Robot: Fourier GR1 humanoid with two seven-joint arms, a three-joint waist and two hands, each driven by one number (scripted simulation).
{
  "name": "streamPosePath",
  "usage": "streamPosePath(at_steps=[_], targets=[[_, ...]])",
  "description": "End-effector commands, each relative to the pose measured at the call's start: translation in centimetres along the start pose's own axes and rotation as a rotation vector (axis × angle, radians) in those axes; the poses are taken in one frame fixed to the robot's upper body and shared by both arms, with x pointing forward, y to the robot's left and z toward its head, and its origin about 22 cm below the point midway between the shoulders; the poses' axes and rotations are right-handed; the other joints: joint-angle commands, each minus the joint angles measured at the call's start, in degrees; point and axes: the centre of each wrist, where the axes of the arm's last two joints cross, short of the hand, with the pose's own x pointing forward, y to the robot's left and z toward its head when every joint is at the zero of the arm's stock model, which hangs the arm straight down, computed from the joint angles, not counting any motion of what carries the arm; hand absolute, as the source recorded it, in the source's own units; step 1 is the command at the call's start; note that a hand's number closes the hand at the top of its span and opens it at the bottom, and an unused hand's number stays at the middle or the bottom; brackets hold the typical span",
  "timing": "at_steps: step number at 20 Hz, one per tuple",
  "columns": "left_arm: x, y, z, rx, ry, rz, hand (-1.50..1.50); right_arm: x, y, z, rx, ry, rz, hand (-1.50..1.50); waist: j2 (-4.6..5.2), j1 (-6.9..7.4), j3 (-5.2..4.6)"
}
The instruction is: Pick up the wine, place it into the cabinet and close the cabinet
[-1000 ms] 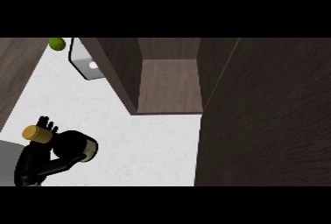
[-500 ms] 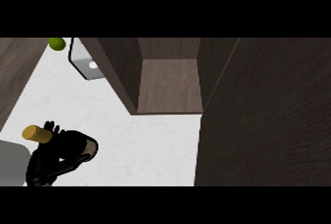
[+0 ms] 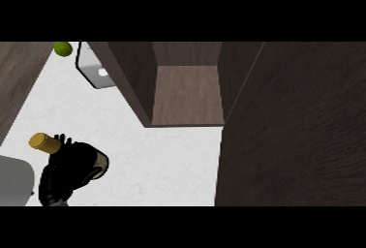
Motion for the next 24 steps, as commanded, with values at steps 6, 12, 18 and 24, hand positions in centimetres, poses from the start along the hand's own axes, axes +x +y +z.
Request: streamPosePath(at_steps=[6, 12, 18, 24], targets=[[-0.6, -1.9, -2.1, -0.018, 0.002, 0.043, -1.5, 4.7, 0.6, 3.5, 0.05, -0.098, -0.051, -1.5, 0.11, -0.08, -0.04], [-1.2, -3.6, -2.3, -0.043, -0.013, 0.06, 1.5, 4.9, 0.2, 3.9, 0.059, -0.077, -0.009, -1.5, 0.06, -0.19, 0.0], [0.6, -3.7, -3.4, -0.043, -0.083, -0.036, 1.5, 4.4, 0.1, 3.5, 0.028, -0.095, -0.028, -1.5, -0.04, 0.09, 0.05], [-2.1, -3.9, 0.6, -0.177, -0.125, 0.015, 1.5, 4.5, 0.3, 3.6, 0.023, -0.084, -0.032, -1.5, -0.25, 0.23, 0.04]])
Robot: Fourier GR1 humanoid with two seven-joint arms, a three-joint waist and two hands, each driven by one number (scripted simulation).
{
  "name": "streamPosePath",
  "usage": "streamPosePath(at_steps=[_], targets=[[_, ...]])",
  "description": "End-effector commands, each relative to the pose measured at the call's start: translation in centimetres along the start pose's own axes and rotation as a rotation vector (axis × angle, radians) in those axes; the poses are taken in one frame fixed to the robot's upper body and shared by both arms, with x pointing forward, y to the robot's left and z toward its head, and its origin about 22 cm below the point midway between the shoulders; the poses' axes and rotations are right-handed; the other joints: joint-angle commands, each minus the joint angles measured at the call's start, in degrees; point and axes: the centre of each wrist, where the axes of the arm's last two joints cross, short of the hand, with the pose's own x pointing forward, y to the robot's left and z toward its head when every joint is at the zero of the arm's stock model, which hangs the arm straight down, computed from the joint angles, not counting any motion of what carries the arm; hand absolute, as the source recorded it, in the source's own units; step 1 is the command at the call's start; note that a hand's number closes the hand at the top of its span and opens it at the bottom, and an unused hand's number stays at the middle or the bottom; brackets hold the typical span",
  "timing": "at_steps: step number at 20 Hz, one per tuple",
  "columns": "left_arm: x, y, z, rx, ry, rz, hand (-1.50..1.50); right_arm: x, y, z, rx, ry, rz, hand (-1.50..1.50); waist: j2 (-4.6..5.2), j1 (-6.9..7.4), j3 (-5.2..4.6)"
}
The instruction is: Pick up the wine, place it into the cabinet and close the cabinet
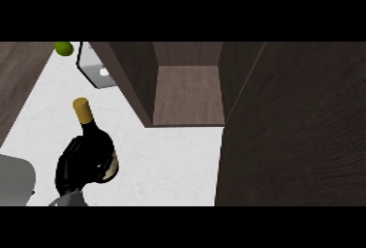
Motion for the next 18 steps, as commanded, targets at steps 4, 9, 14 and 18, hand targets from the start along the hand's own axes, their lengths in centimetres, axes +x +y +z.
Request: streamPosePath(at_steps=[4, 9, 14, 18], targets=[[-0.7, -1.0, 3.9, -0.165, -0.1, 0.064, 1.5, 4.2, 0.1, 3.4, 0.028, -0.112, -0.022, -1.5, -0.23, 0.41, 0.04], [1.1, -2.2, 3.2, -0.236, -0.17, 0.108, 1.5, 3.9, 0.4, 3.4, 0.019, -0.081, -0.057, -1.5, -0.13, 0.46, 0.02], [2.9, -5.8, 4.0, -0.294, -0.163, 0.132, 1.5, 3.9, 0.3, 3.0, 0.043, -0.08, -0.043, -1.5, -0.08, 0.42, 0.03], [4.6, -9.2, 4.1, -0.329, -0.141, 0.127, 1.5, 4.0, 0.0, 3.3, 0.044, -0.076, -0.053, -1.5, -0.19, -0.09, 0.04]])
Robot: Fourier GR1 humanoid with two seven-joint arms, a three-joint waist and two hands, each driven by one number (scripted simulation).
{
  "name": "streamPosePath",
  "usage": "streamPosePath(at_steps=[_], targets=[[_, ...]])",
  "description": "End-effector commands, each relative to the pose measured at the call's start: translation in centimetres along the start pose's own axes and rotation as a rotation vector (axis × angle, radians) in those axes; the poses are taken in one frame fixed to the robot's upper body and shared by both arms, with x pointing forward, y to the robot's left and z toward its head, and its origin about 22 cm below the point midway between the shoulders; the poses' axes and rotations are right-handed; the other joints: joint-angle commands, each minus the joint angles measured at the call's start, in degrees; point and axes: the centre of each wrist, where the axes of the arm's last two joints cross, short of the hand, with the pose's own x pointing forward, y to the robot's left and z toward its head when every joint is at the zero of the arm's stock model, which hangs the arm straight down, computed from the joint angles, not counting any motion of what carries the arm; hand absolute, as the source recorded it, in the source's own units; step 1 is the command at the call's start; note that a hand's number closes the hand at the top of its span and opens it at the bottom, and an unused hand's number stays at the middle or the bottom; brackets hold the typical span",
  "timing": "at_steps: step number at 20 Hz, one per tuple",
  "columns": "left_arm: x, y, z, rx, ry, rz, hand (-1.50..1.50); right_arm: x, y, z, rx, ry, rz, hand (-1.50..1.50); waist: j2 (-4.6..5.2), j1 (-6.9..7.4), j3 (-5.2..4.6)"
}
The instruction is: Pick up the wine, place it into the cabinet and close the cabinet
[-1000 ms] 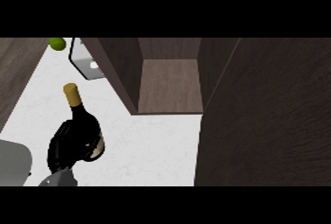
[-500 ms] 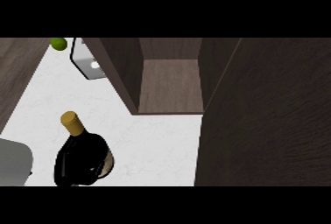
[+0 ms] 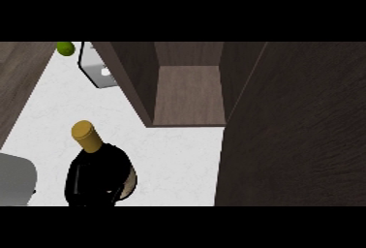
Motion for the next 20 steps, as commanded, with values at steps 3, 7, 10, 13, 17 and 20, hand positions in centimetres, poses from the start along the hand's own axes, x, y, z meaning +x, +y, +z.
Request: streamPosePath(at_steps=[3, 7, 10, 13, 17, 20], targets=[[2.6, -5.2, -1.9, -0.03, -0.016, -0.011, 1.5, 3.5, 0.7, 3.1, 0.039, -0.076, -0.086, -1.5, 0.08, -0.16, -0.04], [4.4, -8.7, -3.8, -0.04, -0.012, -0.031, 1.5, 3.1, 0.5, 3.4, 0.038, -0.062, -0.095, -1.5, 0.08, -0.65, 0.0], [6.2, -12.2, -5.3, -0.053, -0.024, -0.028, 1.5, 2.7, 0.4, 2.7, 0.056, -0.061, -0.085, -1.5, 0.13, -0.49, -0.01], [6.6, -13.7, -6.7, -0.027, 0.005, -0.011, 1.5, 3.2, -0.1, 3.1, 0.032, -0.084, -0.075, -1.5, 0.25, -0.65, -0.02], [5.6, -16.2, -7.6, 0.001, 0.064, -0.01, 1.5, 3.0, -0.3, 3.3, 0.053, -0.085, -0.069, -1.5, 0.33, -1.0, -0.03], [6.0, -17.5, -9.2, 0.015, 0.059, -0.058, 1.5, 3.1, 0.2, 3.6, 0.053, -0.076, -0.08, -1.5, 0.29, -1.05, -0.04]])
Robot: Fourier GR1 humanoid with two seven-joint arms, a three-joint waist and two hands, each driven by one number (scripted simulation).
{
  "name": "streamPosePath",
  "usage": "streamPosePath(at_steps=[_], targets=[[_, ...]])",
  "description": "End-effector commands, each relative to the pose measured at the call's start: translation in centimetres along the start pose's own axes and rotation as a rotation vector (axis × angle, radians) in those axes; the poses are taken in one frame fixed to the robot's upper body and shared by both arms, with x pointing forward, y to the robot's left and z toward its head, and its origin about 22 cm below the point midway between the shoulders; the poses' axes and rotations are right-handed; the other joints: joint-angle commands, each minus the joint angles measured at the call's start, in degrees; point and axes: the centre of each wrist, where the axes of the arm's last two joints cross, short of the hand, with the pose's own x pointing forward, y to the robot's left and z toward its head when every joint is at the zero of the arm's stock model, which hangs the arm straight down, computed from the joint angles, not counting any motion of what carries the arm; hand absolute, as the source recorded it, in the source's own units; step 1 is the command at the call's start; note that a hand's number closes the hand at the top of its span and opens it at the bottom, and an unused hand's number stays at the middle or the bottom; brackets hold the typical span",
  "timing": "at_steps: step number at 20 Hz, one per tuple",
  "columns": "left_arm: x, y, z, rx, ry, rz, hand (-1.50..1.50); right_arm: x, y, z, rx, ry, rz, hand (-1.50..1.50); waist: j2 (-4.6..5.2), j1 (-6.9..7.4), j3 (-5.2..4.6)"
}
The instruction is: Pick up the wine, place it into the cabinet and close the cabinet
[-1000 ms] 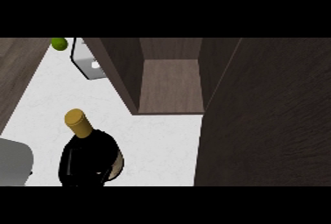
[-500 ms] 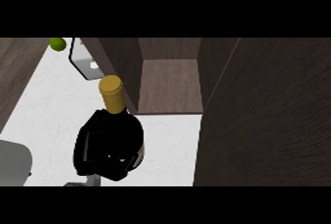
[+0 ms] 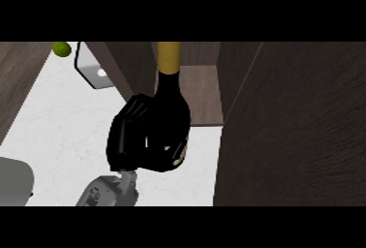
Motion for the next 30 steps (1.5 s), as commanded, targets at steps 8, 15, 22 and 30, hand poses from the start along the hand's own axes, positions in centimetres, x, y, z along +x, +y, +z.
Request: streamPosePath(at_steps=[8, 15, 22, 30], targets=[[-2.9, -1.7, -5.0, 0.083, 0.056, -0.111, 1.5, 3.3, 0.8, 3.0, 0.036, -0.091, -0.073, -1.5, 0.23, -0.9, -0.06], [-7.1, -1.6, -2.9, 0.076, 0.089, -0.15, 1.5, 2.8, 0.2, 2.2, 0.039, -0.065, -0.059, -1.5, 0.27, -0.21, -0.07], [-8.9, -1.1, -3.0, 0.102, 0.113, -0.13, 1.5, 3.7, -0.5, 3.4, 0.076, -0.065, -0.047, -1.5, 0.23, -0.72, -0.04], [-9.6, -0.1, -5.4, 0.131, 0.122, -0.063, 1.5, 3.0, -0.5, 3.1, 0.057, -0.063, -0.042, -1.5, 0.3, -0.65, -0.04]])
